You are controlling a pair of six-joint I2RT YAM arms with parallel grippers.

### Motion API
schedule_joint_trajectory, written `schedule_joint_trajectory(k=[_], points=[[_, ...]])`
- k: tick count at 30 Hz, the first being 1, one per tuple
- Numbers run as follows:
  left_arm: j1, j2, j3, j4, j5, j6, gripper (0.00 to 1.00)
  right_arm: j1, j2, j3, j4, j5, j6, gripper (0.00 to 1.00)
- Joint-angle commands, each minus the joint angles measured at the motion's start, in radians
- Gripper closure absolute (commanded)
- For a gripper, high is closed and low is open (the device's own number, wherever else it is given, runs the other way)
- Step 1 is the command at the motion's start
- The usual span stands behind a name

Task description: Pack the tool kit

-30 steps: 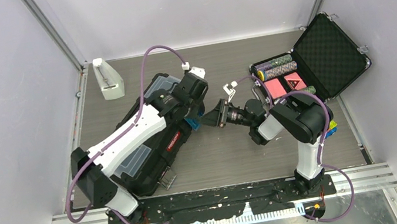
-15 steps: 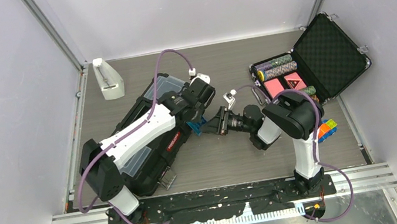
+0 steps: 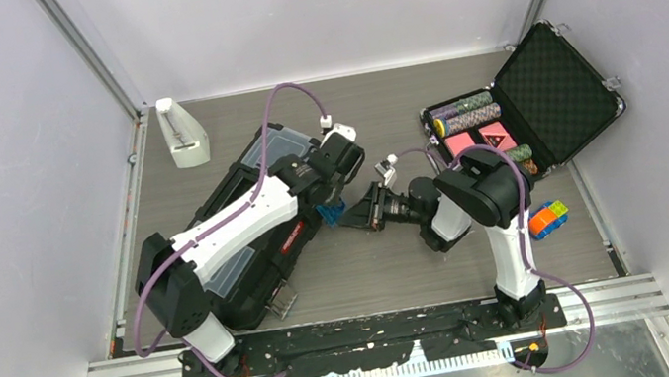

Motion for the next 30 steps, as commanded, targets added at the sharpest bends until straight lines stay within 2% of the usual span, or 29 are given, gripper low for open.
schedule_joint_trajectory(k=[1,10,12,14,16,17,18,20,21,26,30], points=[[0.01,-0.002,-0.04,0.031,-0.011,-0.007,0.92,-0.007,0.049,0.066,0.077,0.088,-0.022,0.75],[0.01,-0.03,-0.067,0.084,0.056,-0.025,0.9,-0.005,0.022,0.157,-0.162,0.144,-0.109,0.8],[0.01,-0.062,-0.057,0.085,0.076,-0.031,0.83,-0.005,0.034,0.168,-0.157,0.142,-0.103,0.8],[0.01,-0.12,-0.048,0.083,0.086,-0.035,0.72,-0.005,0.036,0.174,-0.148,0.134,-0.098,0.8],[0.012,-0.202,-0.041,0.087,0.069,-0.022,0.57,-0.005,0.033,0.173,-0.147,0.131,-0.1,0.8],[0.017,-0.244,-0.039,0.088,0.052,-0.008,0.53,-0.005,0.032,0.174,-0.147,0.127,-0.099,0.8],[0.029,-0.297,-0.037,0.085,0.039,0.006,0.44,-0.005,0.029,0.175,-0.147,0.122,-0.099,0.8],[0.085,-0.371,-0.045,0.075,0.04,0.035,0.31,-0.006,0.023,0.177,-0.148,0.117,-0.1,0.8],[0.124,-0.396,-0.054,0.07,0.04,0.05,0.28,-0.006,0.021,0.177,-0.152,0.116,-0.1,0.8],[0.336,-0.454,-0.127,0.024,0.053,0.116,0.2,-0.006,0.009,0.182,-0.165,0.11,-0.109,0.8],[0.499,-0.465,-0.203,0.037,0.155,0.135,0.18,-0.005,0.007,0.188,-0.175,0.105,-0.111,0.8]])
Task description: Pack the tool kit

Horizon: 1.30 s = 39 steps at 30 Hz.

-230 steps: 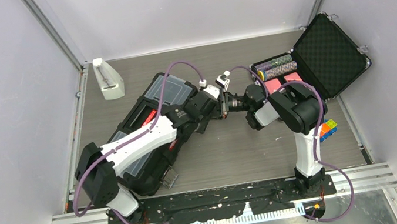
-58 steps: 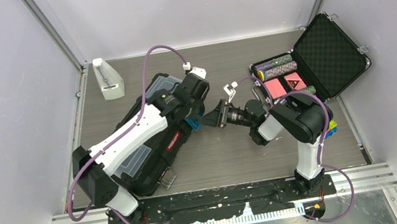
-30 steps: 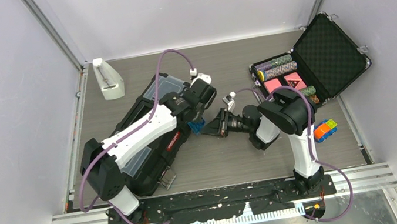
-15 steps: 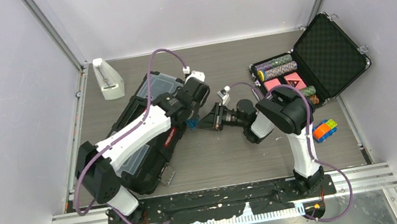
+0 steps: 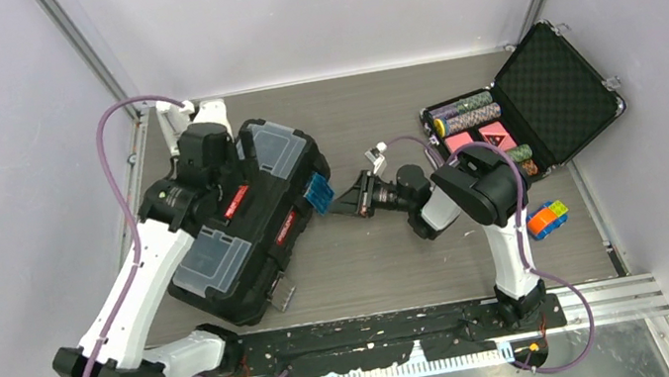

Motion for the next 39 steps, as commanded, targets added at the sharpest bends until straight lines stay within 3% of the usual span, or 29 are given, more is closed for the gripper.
schedule_joint_trajectory(k=[1,8,13,30,35,39], points=[[0.144,0.033,-0.102,-0.019,0.126,0.053,0.18,-0.005,-0.016,0.035,-0.062,0.088,-0.043,0.8],[0.284,0.079,-0.189,-0.006,0.29,0.068,0.21,0.0,-0.016,0.071,-0.152,0.099,-0.078,0.8],[0.281,0.115,-0.28,0.028,0.483,0.026,0.28,0.03,0.026,0.169,-0.227,0.129,-0.115,0.81],[0.188,0.11,-0.518,0.195,0.699,-0.083,0.31,0.127,0.184,0.508,-0.537,0.161,-0.24,0.85],[0.177,0.088,-0.521,0.209,0.686,-0.104,0.31,0.135,0.126,0.471,-0.548,0.146,-0.26,0.84],[0.167,0.083,-0.482,0.229,0.658,-0.149,0.3,0.095,-0.004,0.343,-0.563,0.119,-0.301,0.77]])
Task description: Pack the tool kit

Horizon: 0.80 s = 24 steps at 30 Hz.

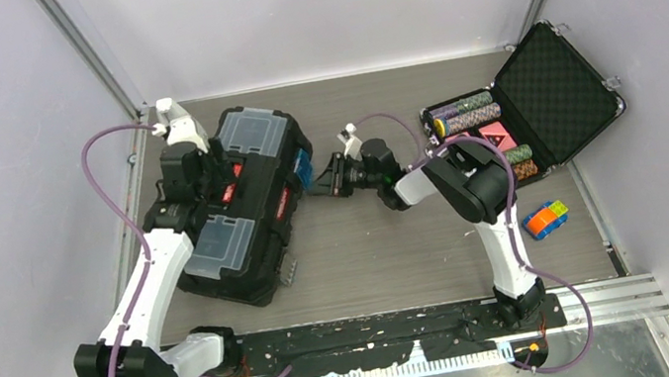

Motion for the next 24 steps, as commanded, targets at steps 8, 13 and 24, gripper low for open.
schedule_joint_trajectory(k=[8,13,24], points=[[-0.231,0.246,0.103,-0.17,0.439,-0.267,0.29,0.017,-0.326,-0.392,0.053,-0.078,-0.069,0.41],[-0.239,0.382,0.271,-0.165,0.405,-0.27,0.29,0.008,-0.42,-0.512,0.168,-0.107,-0.053,0.26],[-0.24,0.256,0.475,-0.308,0.178,-0.097,0.2,-0.086,-0.319,-0.38,0.176,-0.092,-0.056,0.27]])
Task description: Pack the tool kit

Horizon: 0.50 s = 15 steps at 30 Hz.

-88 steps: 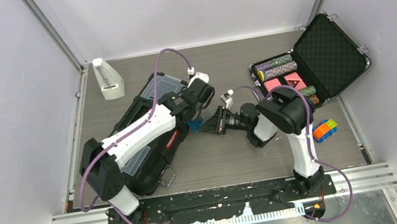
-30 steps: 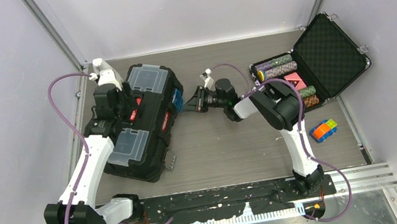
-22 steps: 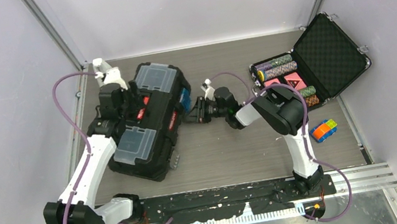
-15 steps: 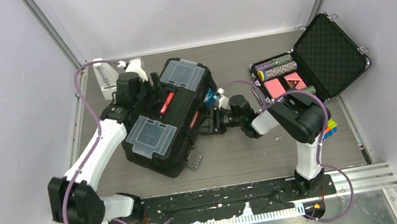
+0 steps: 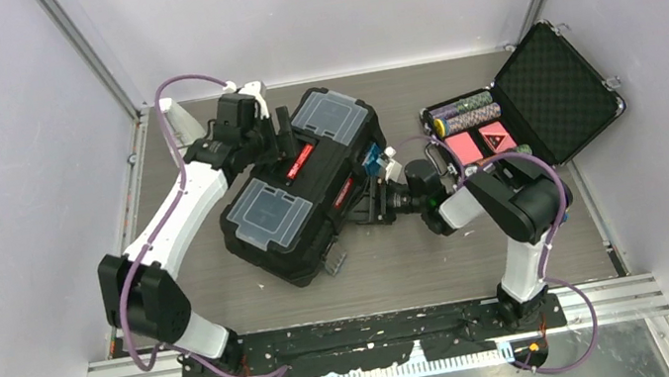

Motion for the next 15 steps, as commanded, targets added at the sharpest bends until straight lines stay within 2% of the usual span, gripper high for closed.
schedule_joint_trajectory(k=[1,5,9,12,15], points=[[-0.019,-0.178,0.002,-0.079,-0.117,0.075,0.19,-0.024,0.037,0.153,0.16,-0.008,0.012,0.27],[-0.024,-0.329,-0.087,-0.082,-0.191,0.107,0.16,-0.027,0.08,0.284,0.098,0.009,-0.021,0.27],[-0.075,-0.46,-0.182,-0.101,-0.228,0.125,0.14,-0.028,0.127,0.396,0.006,0.017,-0.086,0.26],[-0.139,-0.549,-0.258,-0.146,-0.251,0.123,0.13,-0.039,0.122,0.402,-0.011,-0.021,-0.098,0.24],[-0.21,-0.635,-0.336,-0.181,-0.297,0.096,0.13,-0.052,0.072,0.308,0.053,-0.106,-0.095,0.18]])
